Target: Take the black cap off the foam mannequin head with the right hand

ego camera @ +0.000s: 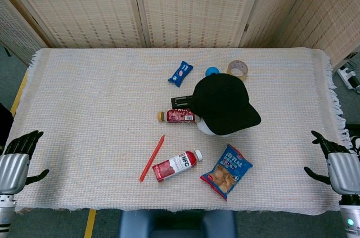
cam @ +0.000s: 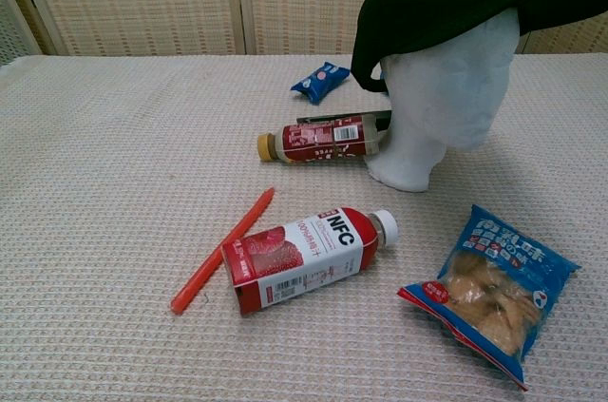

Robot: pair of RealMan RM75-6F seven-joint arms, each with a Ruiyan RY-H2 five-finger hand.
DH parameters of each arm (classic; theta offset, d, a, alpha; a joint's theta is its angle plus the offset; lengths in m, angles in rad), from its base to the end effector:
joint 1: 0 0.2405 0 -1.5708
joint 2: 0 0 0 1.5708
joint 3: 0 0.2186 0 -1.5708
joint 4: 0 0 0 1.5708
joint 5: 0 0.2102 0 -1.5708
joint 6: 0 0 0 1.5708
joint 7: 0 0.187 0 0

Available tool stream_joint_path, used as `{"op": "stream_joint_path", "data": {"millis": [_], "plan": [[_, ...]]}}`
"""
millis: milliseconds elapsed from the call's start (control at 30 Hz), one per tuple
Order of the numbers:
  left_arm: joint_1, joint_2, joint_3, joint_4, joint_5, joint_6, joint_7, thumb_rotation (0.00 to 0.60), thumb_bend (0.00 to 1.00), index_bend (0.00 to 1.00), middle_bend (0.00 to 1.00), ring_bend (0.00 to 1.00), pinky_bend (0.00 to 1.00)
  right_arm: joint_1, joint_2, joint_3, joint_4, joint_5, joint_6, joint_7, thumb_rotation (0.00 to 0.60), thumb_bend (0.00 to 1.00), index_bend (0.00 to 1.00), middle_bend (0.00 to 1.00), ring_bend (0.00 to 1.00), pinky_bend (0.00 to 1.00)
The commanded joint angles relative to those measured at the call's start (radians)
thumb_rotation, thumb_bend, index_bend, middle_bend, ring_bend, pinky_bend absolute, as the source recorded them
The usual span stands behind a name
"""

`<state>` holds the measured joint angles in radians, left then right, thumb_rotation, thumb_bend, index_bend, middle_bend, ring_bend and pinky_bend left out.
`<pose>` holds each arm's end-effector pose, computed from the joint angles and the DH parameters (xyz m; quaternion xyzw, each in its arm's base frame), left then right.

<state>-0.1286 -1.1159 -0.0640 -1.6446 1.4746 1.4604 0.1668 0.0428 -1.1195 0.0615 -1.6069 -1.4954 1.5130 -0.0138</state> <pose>-0.2654 0.2354 0.1400 -0.6229 -0.3418 -0.3549 0.6076 -0.2848 -0.2118 0.1500 0.5798 -0.3840 0.3831 0.6079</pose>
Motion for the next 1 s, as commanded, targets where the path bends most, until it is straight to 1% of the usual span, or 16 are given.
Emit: {"op": "stream_joint_path", "data": {"millis": [33,267,733,900,1000], "plan": [[-0.001,-0.009,-0.002,0.009,0.003,0.005,0.001,0.600,0.14,0.14,0.14,0.14,0.19,0.002,0.000,0.000,-0.002,0.001,-0.005,0.004,0.600,0.06,0.14,0.33,0.34,0.41],[0.005,-0.011,0.002,0.016,0.011,0.020,-0.005,0.600,0.14,0.14,0.15,0.14,0.19,0.002,-0.001,-0.004,0.000,-0.008,-0.006,0.014,0.600,0.06,0.14,0.33,0.35,0.41],[0.017,-0.012,0.001,0.020,0.032,0.058,-0.032,0.600,0.14,0.15,0.15,0.15,0.19,-0.012,-0.017,0.003,0.023,-0.036,0.046,0.040,0.600,0.06,0.17,0.35,0.36,0.41],[0.018,-0.015,0.001,0.025,0.044,0.068,-0.045,0.600,0.14,0.16,0.15,0.15,0.19,-0.015,-0.023,0.005,0.028,-0.044,0.060,0.042,0.600,0.06,0.18,0.36,0.39,0.54],[0.019,-0.019,0.001,0.036,0.047,0.071,-0.055,0.600,0.14,0.17,0.16,0.15,0.19,-0.012,-0.033,0.011,0.036,-0.058,0.075,0.049,0.600,0.06,0.22,0.38,0.46,0.64]]}}
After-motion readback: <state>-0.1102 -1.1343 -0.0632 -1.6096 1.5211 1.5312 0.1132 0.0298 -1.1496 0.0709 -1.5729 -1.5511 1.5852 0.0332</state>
